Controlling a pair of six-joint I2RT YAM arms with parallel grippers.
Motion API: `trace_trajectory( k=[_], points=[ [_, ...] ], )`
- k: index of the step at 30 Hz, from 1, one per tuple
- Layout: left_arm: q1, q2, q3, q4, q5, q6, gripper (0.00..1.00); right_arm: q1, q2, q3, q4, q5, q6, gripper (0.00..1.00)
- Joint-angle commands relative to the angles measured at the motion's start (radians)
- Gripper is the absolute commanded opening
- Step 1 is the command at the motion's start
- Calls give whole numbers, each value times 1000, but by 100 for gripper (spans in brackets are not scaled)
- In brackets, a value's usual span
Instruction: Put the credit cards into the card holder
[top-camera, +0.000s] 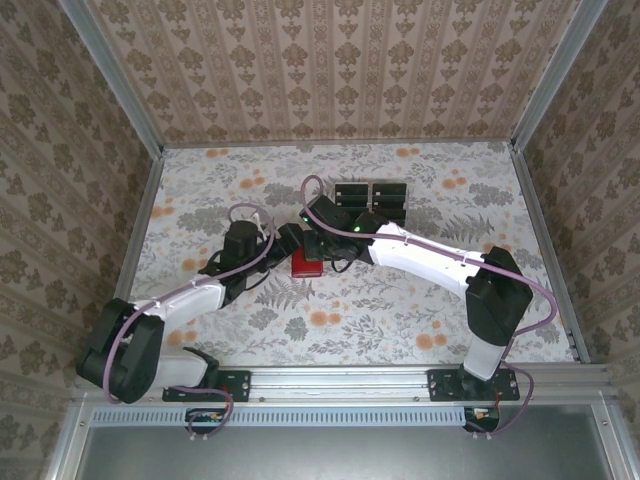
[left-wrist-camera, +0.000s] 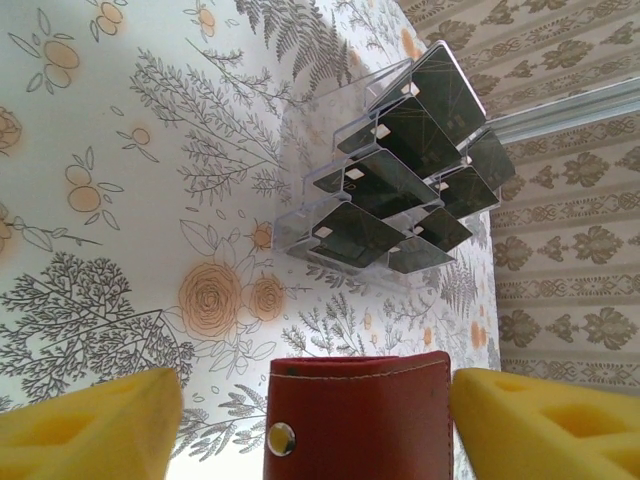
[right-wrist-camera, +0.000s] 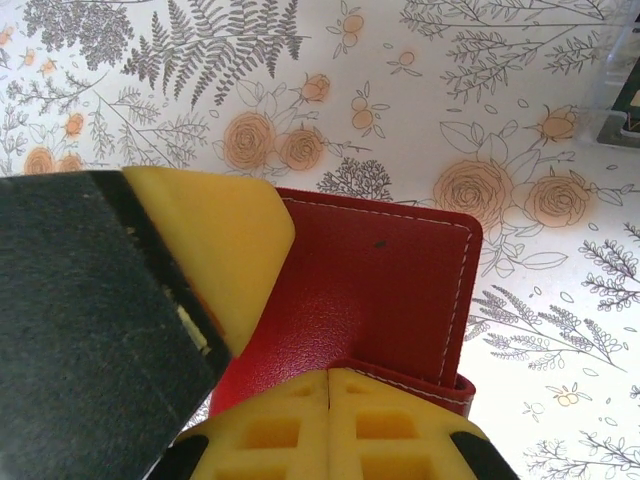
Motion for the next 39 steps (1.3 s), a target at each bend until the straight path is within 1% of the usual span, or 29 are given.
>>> trace_trajectory(
  k=[1, 3, 4, 8, 9, 18, 23, 24, 25, 26, 29, 33, 37, 39],
  points=[
    [-22, 12, -21, 64, -18, -22, 69, -3, -42, -16, 33, -14, 20, 0],
    [-25, 10, -25, 76, -33, -25, 57, -4, -49, -29, 34, -10, 19, 0],
    [-26, 11, -25, 77, -37, -25, 48, -4, -53, -36, 35, -9, 19, 0],
    [-28, 15, -19, 73, -59, -13, 4, -18, -79, -84, 43, -5, 20, 0],
    [-28, 17, -17, 67, -61, -7, 0, -25, -89, -101, 47, -6, 22, 0],
    [-29, 16, -38, 65, -96, 23, 0, -107, -192, -288, 88, -17, 30, 0],
    [-34, 24, -43, 85, -103, 46, 0, -117, -210, -333, 135, -49, 42, 0],
    [-34, 23, -43, 88, -102, 50, 0, -117, -208, -334, 139, -54, 45, 3],
    [-36, 24, -43, 93, -101, 57, 0, -117, -204, -332, 142, -60, 48, 17],
    [-36, 25, -43, 99, -102, 60, 0, -117, -199, -332, 144, -62, 49, 28],
    [-38, 24, -43, 105, -103, 65, 0, -118, -187, -335, 154, -74, 51, 35],
    [-40, 24, -42, 105, -103, 67, 0, -120, -181, -350, 172, -91, 63, 41],
    [-42, 20, -45, 109, -102, 68, 0, -121, -173, -367, 193, -109, 78, 52],
    [-42, 17, -44, 110, -103, 67, 0, -121, -163, -374, 200, -114, 83, 54]
  ],
)
